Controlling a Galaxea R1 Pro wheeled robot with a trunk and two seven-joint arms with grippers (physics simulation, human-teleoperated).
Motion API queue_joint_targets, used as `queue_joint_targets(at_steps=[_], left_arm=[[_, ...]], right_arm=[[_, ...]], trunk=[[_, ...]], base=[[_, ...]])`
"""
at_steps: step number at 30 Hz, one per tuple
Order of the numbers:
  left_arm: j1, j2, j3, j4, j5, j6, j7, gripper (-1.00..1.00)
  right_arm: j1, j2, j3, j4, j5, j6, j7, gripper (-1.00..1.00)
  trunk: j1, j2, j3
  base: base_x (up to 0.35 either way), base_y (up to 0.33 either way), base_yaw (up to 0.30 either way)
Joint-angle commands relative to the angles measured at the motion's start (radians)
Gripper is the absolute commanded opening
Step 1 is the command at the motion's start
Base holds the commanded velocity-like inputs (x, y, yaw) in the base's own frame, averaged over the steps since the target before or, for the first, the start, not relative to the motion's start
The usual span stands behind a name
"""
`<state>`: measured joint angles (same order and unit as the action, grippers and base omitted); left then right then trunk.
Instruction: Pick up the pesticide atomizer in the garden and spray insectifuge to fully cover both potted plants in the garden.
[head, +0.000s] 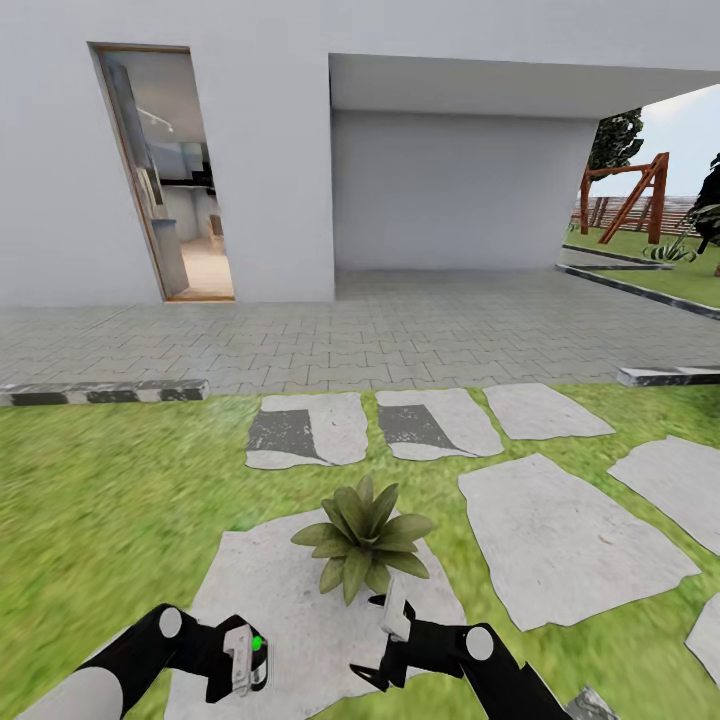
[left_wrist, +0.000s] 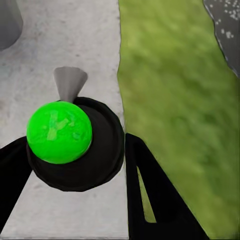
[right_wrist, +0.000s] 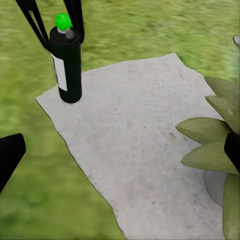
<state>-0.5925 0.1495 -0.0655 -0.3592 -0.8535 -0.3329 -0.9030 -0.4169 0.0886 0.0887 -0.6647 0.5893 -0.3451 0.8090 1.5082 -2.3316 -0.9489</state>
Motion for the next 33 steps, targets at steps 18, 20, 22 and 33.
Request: queue_joint_targets(at_steps=[18, 20, 22, 33], left_arm=[[-0.001, 0.019, 0.116, -0.004, -0.001, 0.0, 0.01, -1.0], [-0.001, 0.016, 0.123, -0.004, -0.001, 0.002, 0.014, -1.0], [-0.001, 0.013, 0.142, -0.004, 0.0, 0.004, 0.034, -1.0], [-0.003, -0.003, 0.176, -0.014, 0.004, 0.079, 0.06, -1.0]], right_arm=[[0.001, -0.065, -0.014, 0.457, -0.002, -0.02, -0.857, 1.0], [0.002, -0.063, -0.014, 0.526, -0.004, -0.042, -1.007, 1.0], [0.003, -0.06, -0.015, 0.588, -0.029, -0.079, -1.155, 1.0], [0.003, -0.077, -0.052, 0.629, -0.424, -0.106, -1.261, 1.0]], trunk=[[0.0, 0.0, -0.001], [0.0, 0.0, -0.001], [0.0, 0.0, -0.001], [0.0, 0.0, -0.001]], base=[[0.0, 0.0, 0.0], [0.0, 0.0, 0.0], [0.0, 0.0, 0.0], [0.0, 0.0, 0.0]])
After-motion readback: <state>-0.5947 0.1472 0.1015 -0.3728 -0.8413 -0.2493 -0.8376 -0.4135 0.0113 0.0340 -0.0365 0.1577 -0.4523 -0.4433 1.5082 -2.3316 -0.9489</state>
